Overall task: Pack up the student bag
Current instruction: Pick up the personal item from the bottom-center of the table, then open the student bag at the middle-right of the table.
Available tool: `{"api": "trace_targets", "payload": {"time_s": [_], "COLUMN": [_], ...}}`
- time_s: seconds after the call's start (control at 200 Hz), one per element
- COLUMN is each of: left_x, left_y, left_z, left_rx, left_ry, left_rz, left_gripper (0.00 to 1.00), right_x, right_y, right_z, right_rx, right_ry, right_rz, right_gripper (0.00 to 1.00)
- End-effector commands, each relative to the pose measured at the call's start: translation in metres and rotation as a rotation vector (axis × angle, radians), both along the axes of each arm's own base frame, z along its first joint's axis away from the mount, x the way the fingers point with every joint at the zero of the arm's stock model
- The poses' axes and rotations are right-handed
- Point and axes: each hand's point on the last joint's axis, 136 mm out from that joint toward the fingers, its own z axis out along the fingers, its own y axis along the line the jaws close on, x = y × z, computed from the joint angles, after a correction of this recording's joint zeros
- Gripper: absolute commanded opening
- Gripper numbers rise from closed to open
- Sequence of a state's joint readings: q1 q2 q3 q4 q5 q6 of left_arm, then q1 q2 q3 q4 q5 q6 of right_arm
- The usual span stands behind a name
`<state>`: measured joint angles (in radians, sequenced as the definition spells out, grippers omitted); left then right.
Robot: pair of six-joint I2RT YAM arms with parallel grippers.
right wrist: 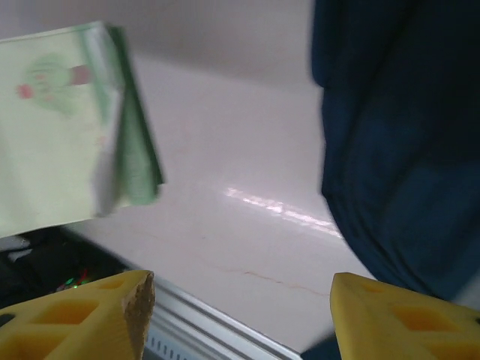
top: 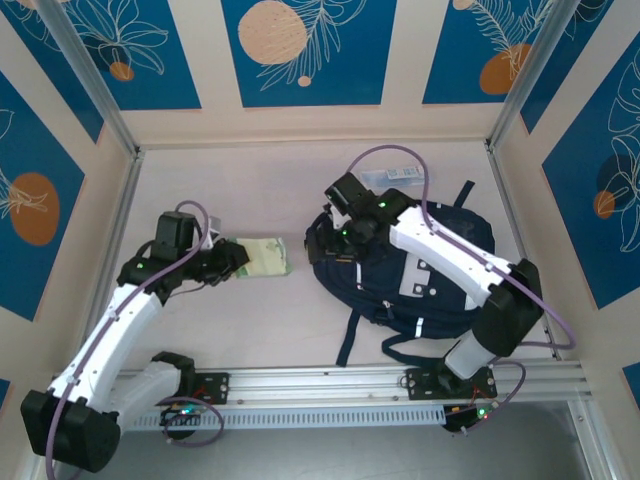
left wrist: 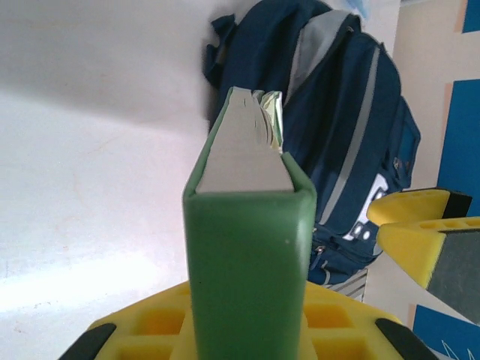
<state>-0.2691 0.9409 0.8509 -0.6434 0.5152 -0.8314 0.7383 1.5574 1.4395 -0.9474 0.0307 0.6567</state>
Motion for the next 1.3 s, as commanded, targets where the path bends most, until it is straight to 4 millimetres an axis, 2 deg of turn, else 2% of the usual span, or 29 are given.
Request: {"api": "trace_targets", "payload": {"time_s": [0.0, 0.035, 0.085, 0.14, 0.26, 0.43, 0.52, 0.585, 0.635, 0.695, 0.815, 0.96, 1.085, 1.21, 1.295], "left_x": [-0.009, -0.010, -0.011, -0.012, -0.012, -0.012, -0.012, -0.012, -0.012, -0.013, -0.015, -0.012, 0.000, 0.011, 0.017], "left_y": [0.003, 0.003, 0.002, 0.000, -0.005, -0.016, -0.020, -0.023, -0.025, -0.029, -0.031, -0.039, -0.044, -0.052, -0.056], "left_z": [0.015, 0.018, 0.022, 0.024, 0.027, 0.028, 0.028, 0.028, 0.030, 0.032, 0.035, 0.050, 0.066, 0.072, 0.074], "left_rx": [0.031, 0.031, 0.033, 0.035, 0.029, 0.027, 0.020, 0.020, 0.022, 0.030, 0.089, 0.198, 0.259, 0.236, 0.206], "left_ry": [0.004, 0.005, 0.007, 0.011, 0.027, 0.029, 0.033, 0.035, 0.029, 0.020, -0.002, -0.086, -0.147, -0.122, -0.126], "left_rz": [0.005, 0.003, -0.001, -0.007, -0.019, -0.069, -0.092, -0.103, -0.115, -0.128, -0.144, -0.204, -0.215, -0.208, -0.204], "left_gripper": [0.00, 0.00, 0.00, 0.00, 0.00, 0.00, 0.00, 0.00, 0.00, 0.00, 0.00, 0.00, 0.00, 0.00, 0.00], "right_x": [0.008, 0.012, 0.018, 0.028, 0.045, 0.064, 0.073, 0.076, 0.078, 0.078, 0.074, 0.069, 0.064, 0.049, 0.036], "right_y": [-0.052, -0.059, -0.068, -0.079, -0.090, -0.082, -0.076, -0.079, -0.078, -0.077, -0.074, -0.073, -0.077, -0.086, -0.079], "right_z": [-0.001, 0.001, 0.002, 0.003, -0.010, -0.034, -0.050, -0.063, -0.073, -0.081, -0.085, -0.067, -0.046, -0.030, -0.010], "right_rx": [-0.214, -0.248, -0.284, -0.335, -0.426, -0.527, -0.524, -0.533, -0.531, -0.525, -0.513, -0.440, -0.368, -0.297, -0.178], "right_ry": [-0.097, -0.122, -0.156, -0.189, -0.138, -0.097, -0.061, -0.008, 0.023, 0.049, 0.049, -0.021, -0.087, -0.089, -0.124], "right_rz": [-0.117, -0.150, -0.186, -0.257, -0.351, -0.363, -0.386, -0.439, -0.464, -0.478, -0.463, -0.363, -0.238, -0.161, -0.088], "right_gripper": [0.79, 0.90, 1.00, 0.99, 0.99, 0.99, 0.99, 1.00, 0.96, 0.86, 0.56, 0.24, 0.02, 0.00, 0.00]}}
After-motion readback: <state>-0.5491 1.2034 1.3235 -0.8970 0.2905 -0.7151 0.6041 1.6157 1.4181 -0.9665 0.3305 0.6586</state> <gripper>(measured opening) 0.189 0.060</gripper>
